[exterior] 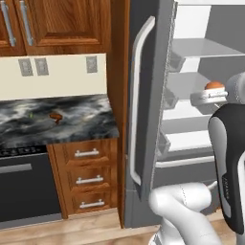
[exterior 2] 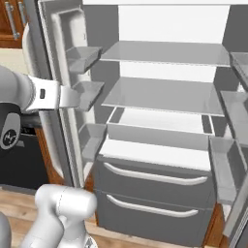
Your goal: Open the fridge, remove the mango, lemon wedge, and chicken drumstick, and place them on any counter.
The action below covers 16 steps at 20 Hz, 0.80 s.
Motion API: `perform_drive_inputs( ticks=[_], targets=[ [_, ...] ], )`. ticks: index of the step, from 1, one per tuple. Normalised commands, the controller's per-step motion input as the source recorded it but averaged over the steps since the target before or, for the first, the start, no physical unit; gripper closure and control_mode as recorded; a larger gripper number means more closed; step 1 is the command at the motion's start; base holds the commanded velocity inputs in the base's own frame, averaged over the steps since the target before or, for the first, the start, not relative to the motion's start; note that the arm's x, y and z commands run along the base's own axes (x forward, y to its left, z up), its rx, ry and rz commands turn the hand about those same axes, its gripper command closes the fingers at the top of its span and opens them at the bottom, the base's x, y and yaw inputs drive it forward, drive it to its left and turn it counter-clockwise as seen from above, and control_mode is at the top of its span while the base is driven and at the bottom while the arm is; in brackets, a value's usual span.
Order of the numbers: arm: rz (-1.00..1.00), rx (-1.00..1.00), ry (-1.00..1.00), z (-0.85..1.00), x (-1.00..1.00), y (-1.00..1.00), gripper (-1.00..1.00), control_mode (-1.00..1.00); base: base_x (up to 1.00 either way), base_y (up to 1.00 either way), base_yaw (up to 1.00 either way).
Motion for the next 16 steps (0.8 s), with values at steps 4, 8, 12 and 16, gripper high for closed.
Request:
perform_drive_inputs(
  ticks=[4, 8, 12, 16],
  targets=[
    [0.0, 0.0, 0.0, 0.0, 0.0, 0.0, 1.0, 1.0, -0.16, 0.71, 0.01],
    [0.0, 0.0, 0.0, 0.0, 0.0, 0.0, 1.0, 1.0, -0.02, 0.71, 0.03],
    [0.0, 0.0, 0.0, 0.0, 0.0, 0.0, 1.0, 1.0, 0.0, 0.73, 0.03],
    [0.0, 0.0, 0.0, 0.0, 0.0, 0.0, 1.0, 1.0, 0.0, 0.74, 0.03]
  ],
)
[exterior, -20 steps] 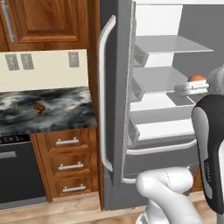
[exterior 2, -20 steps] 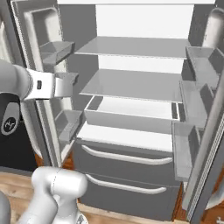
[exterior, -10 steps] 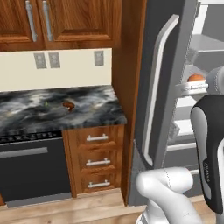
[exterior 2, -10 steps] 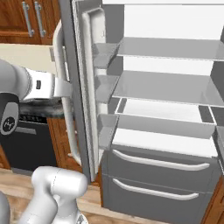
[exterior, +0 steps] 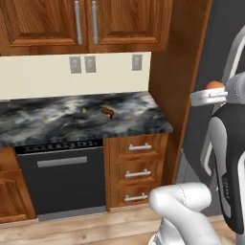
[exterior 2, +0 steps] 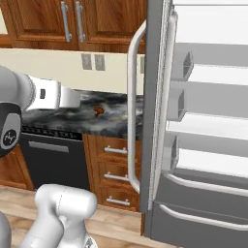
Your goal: Open the fridge, remove the mango, lemon wedge, and chicken drumstick, and place them on any counter.
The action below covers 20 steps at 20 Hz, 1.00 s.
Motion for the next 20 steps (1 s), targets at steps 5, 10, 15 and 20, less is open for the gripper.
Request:
perform_drive_inputs(
  ticks=[5, 10, 15, 20],
  targets=[
    [0.0, 0.0, 0.0, 0.0, 0.0, 0.0, 1.0, 1.0, 0.14, 0.53, 0.03],
    [0.0, 0.0, 0.0, 0.0, 0.0, 0.0, 1.0, 1.0, 0.26, 0.44, 0.02],
    [0.0, 0.0, 0.0, 0.0, 0.0, 0.0, 1.0, 1.0, 0.36, 0.42, 0.05],
    [0.0, 0.0, 0.0, 0.0, 0.0, 0.0, 1.0, 1.0, 0.6, 0.33, 0.05]
  ],
)
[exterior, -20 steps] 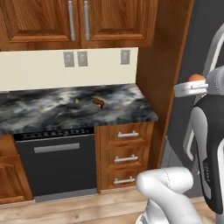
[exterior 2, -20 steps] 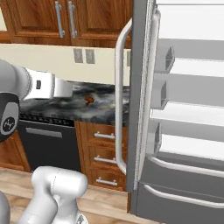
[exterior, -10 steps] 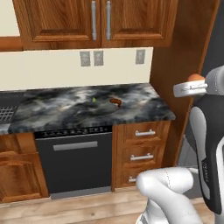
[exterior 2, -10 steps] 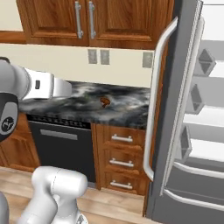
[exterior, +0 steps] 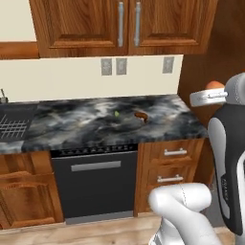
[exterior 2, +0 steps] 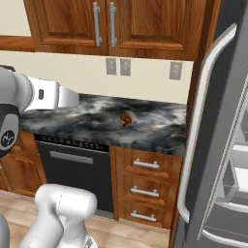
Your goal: Open the fridge, remove the mango, lemon wedge, and chicken drumstick, and place them on any counter.
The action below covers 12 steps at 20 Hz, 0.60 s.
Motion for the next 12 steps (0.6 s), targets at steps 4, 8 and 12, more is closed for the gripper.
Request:
perform_drive_inputs(
  ticks=[4, 8, 12],
  targets=[
    [0.0, 0.0, 0.0, 0.0, 0.0, 0.0, 1.0, 1.0, 0.77, 0.17, 0.06],
    [0.0, 0.0, 0.0, 0.0, 0.0, 0.0, 1.0, 1.0, 0.75, 0.11, 0.08],
    [0.0, 0.0, 0.0, 0.0, 0.0, 0.0, 1.0, 1.0, 0.63, 0.18, 0.09]
  ],
)
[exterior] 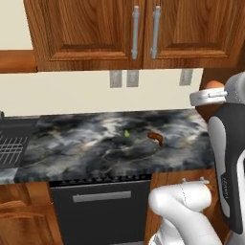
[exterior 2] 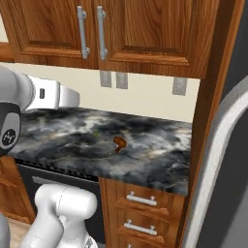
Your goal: Open the fridge, remove the mango, lemon wedge, and chicken drumstick, and place them on any counter.
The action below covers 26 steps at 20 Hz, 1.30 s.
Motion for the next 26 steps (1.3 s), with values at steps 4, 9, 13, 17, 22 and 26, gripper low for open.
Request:
perform_drive_inputs(
  ticks=[4, 9, 13, 17, 22, 26],
  targets=[
    [0.0, 0.0, 0.0, 0.0, 0.0, 0.0, 1.0, 1.0, 0.48, 0.17, 0.07],
    [0.0, 0.0, 0.0, 0.0, 0.0, 0.0, 1.0, 1.0, 0.38, 0.13, 0.07],
    [0.0, 0.0, 0.0, 0.0, 0.0, 0.0, 1.0, 1.0, 0.34, 0.07, 0.04],
    [0.0, 0.0, 0.0, 0.0, 0.0, 0.0, 1.0, 1.0, 0.42, 0.07, 0.02],
    [0.0, 0.0, 0.0, 0.0, 0.0, 0.0, 1.0, 1.0, 0.36, 0.0, 0.02],
    [0.0, 0.0, 0.0, 0.0, 0.0, 0.0, 1.0, 1.0, 0.52, 0.03, 0.02]
  ],
)
